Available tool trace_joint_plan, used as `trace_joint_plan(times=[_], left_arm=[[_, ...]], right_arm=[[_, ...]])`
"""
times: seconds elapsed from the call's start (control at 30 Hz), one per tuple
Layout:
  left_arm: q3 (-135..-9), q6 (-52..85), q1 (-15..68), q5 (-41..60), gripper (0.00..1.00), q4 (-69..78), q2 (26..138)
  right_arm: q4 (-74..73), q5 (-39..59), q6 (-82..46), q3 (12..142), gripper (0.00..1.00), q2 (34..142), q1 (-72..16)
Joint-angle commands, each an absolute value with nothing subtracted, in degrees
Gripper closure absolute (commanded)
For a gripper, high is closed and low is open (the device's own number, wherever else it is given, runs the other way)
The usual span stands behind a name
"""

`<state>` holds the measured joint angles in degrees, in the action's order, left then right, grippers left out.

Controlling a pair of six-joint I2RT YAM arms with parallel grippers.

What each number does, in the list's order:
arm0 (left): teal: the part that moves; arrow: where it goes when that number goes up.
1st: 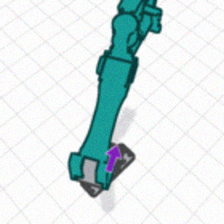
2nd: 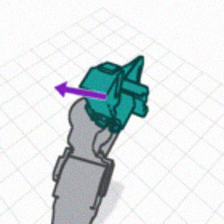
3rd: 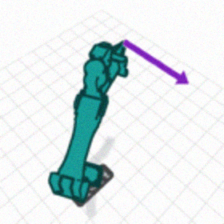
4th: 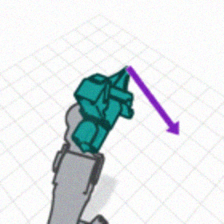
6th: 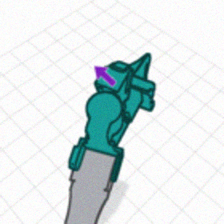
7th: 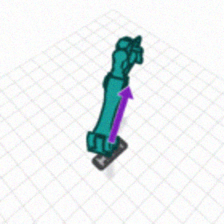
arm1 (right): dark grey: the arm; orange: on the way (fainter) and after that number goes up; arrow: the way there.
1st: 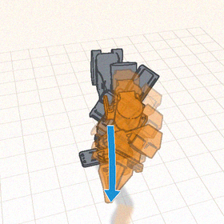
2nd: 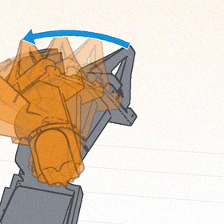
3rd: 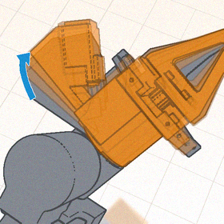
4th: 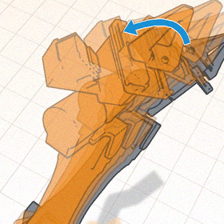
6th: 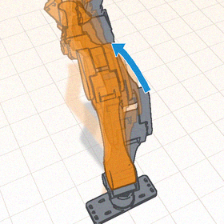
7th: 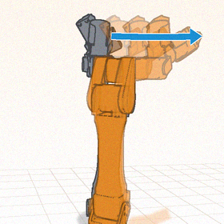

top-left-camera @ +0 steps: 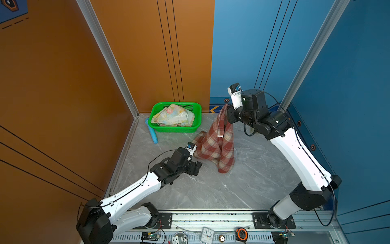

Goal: Fold and stack the skirts

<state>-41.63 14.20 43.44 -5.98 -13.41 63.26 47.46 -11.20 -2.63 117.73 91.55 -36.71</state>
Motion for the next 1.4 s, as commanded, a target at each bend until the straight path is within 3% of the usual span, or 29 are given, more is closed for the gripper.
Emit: trace_joint_plan(times=[0.0, 0.27, 0.43, 0.53, 0.6, 0.67, 0.87, 1.1, 1.37], left_arm=[[-40.4, 8.28, 46.59, -13.98, 0.07, -2.63, 67.34], [-46.68, 0.77, 49.53, -21.72, 0.03, 10.12, 84.23], [-51.56, -1.38, 49.76, -19.49, 0.08, 19.31, 91.92], [-54.85, -1.81, 49.43, -19.38, 0.45, 22.75, 96.51], [-55.2, -1.98, 49.36, -19.83, 0.79, 25.91, 96.42], [-54.75, -0.83, 48.85, -20.25, 1.0, 26.64, 93.61], [-53.72, 1.03, 47.79, -18.24, 1.0, 15.44, 79.24], [-55.82, 4.68, 47.41, -9.18, 1.0, 0.84, 64.13], [-62.79, 11.86, 48.12, 0.17, 1.0, -6.26, 61.27]], right_arm=[[47.43, -9.46, -3.86, 120.54, 1.0, 90.74, -36.09], [47.37, -6.91, -5.36, 120.94, 1.0, 88.37, -34.68], [47.38, -7.51, -5.45, 120.95, 1.0, 86.82, -33.79], [47.37, -7.22, -5.87, 120.76, 1.0, 85.97, -33.13], [47.37, -7.57, -5.85, 120.42, 1.0, 85.36, -32.81], [47.46, -8.08, -5.73, 119.66, 1.0, 84.48, -32.21], [47.52, -9.38, -5.77, 116.08, 1.0, 79.48, -29.23], [49.91, -11.43, -6.06, 114.16, 1.0, 73.32, -27.37], [57.08, -14.88, -6.17, 119.13, 1.0, 72.52, -25.75]])
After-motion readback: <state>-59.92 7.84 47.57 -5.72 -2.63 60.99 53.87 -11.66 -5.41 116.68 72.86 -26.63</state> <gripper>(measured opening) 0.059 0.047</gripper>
